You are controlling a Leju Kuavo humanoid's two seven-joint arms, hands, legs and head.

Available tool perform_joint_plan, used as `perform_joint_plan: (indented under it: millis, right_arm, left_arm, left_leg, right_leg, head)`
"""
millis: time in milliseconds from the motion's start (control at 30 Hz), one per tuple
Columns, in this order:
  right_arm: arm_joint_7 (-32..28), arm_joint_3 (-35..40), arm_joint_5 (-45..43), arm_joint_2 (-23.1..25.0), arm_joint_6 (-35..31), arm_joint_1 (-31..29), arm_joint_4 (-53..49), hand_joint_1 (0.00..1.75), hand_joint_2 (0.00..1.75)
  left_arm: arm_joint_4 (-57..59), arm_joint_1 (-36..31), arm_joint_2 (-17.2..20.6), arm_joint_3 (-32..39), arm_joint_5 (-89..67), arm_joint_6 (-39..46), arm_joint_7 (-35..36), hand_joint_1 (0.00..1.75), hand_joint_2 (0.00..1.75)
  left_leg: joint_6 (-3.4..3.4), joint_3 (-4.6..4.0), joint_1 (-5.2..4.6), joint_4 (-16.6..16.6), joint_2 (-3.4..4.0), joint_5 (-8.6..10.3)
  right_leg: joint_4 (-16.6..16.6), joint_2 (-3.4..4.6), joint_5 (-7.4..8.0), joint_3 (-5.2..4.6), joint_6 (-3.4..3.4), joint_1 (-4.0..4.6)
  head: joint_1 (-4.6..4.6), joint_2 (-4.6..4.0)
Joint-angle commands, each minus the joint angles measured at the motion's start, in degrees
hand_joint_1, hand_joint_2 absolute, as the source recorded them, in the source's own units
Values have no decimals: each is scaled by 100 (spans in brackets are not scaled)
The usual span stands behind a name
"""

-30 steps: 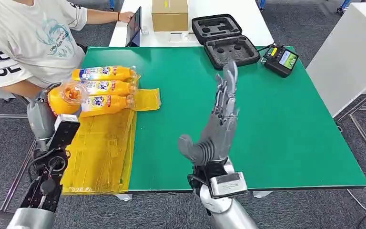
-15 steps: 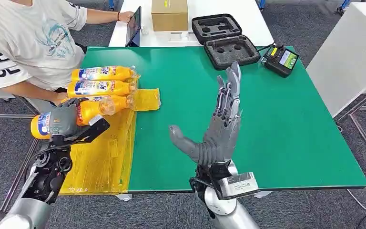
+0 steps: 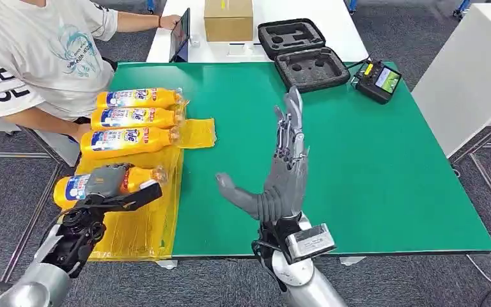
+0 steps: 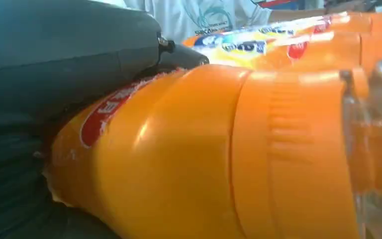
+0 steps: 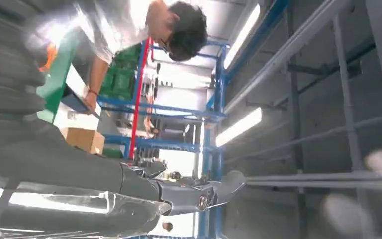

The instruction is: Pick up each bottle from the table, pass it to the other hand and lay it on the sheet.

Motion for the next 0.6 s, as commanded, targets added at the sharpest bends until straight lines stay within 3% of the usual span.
perform_joint_plan:
  millis: [33, 167, 200, 233, 367, 400, 600]
  right_arm:
    - [15, -158, -81, 140, 353, -261, 805, 0, 175]
    - [15, -113, -84, 146, 437, -287, 918, 0, 175]
    - [15, -93, -64, 151, 434, -311, 963, 0, 175]
    - [15, -94, -71, 156, 447, -311, 981, 0, 175]
    - [15, -87, -105, 181, 509, -356, 1144, 0, 175]
    - [15, -78, -96, 189, 488, -377, 1188, 0, 175]
    - [15, -83, -141, 195, 530, -392, 1228, 0, 175]
  left_arm:
    - [621, 190, -29, -128, -2, -389, 40, 175, 175]
    - [599, 264, -44, -45, 164, -590, -102, 157, 175]
    - [592, 278, -49, 10, 308, -785, -228, 103, 175]
    - [603, 282, -74, 80, 456, -941, -321, 0, 175]
    - [448, 421, -82, 157, 944, -1710, -706, 0, 175]
    - [375, 467, -85, 158, 1096, -1955, -812, 0, 0]
    - [320, 483, -91, 191, 1260, -2153, -871, 0, 0]
  left_leg:
    - [-6, 61, 1, -14, 16, -16]
    - [-3, 45, -4, -15, 12, -9]
    - [-2, 45, -3, -14, 13, -8]
    - [-4, 62, -3, -16, 18, -13]
    - [-3, 78, -4, -20, 22, -13]
    - [-3, 74, -4, -19, 18, -10]
    - [-5, 107, -5, -22, 4, -10]
  right_leg:
    - [-14, 26, -9, 53, -4, -1]
    - [-11, 18, -4, 40, -2, -5]
    - [-10, 19, -3, 39, -2, -4]
    - [-13, 26, -6, 55, -3, -4]
    - [-14, 30, -4, 70, -3, -5]
    - [-13, 26, -2, 68, -2, -5]
    - [-16, 12, -13, 108, 5, -7]
  head:
    - [0, 0]
    - [0, 0]
    - [0, 0]
    - [-2, 0]
    - [-2, 0]
    - [0, 0]
    - [0, 0]
